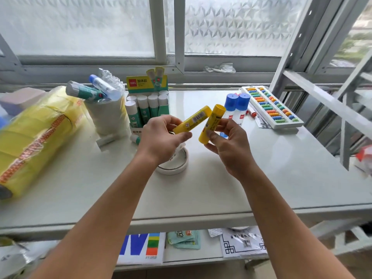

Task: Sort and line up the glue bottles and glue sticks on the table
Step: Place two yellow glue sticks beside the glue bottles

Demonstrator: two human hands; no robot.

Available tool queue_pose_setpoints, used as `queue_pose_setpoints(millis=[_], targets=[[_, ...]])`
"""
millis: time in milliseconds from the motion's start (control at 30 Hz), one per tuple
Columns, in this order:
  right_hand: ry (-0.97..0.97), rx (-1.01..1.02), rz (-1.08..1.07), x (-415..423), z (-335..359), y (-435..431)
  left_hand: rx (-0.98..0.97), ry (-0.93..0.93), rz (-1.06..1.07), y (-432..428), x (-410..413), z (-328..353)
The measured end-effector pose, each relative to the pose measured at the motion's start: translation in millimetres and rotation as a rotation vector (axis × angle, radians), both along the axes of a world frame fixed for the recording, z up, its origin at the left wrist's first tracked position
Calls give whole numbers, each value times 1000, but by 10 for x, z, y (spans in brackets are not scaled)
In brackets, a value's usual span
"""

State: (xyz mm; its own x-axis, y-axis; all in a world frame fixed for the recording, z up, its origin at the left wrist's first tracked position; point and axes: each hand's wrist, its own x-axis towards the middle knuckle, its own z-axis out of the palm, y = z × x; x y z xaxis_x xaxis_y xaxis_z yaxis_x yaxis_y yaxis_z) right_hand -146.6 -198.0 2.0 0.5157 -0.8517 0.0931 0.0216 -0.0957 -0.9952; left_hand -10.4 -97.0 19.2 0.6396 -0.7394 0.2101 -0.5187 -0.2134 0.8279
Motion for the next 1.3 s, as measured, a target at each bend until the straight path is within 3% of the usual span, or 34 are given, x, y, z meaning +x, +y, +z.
queue_pose_setpoints(millis=[267, 400, 533, 833, 1067, 1300], targets=[[93, -143, -27, -4, -2, -4, -169, 125, -34, -43, 32, 16], [172, -361, -272, -49, 23, 22, -257, 117, -45, -99, 75, 115], [176, -490, -440, -37, 85, 71, -177, 65, -90, -236, 112, 119], [258, -659, -393, 173, 113, 116, -46, -38, -230, -436, 117, 10], [442, -598, -307, 239, 13, 139, 49, -16, -252, -419, 152, -85], [612, -497, -266, 265, -109, 98, 110, -145, -189, -436, 137, -119]])
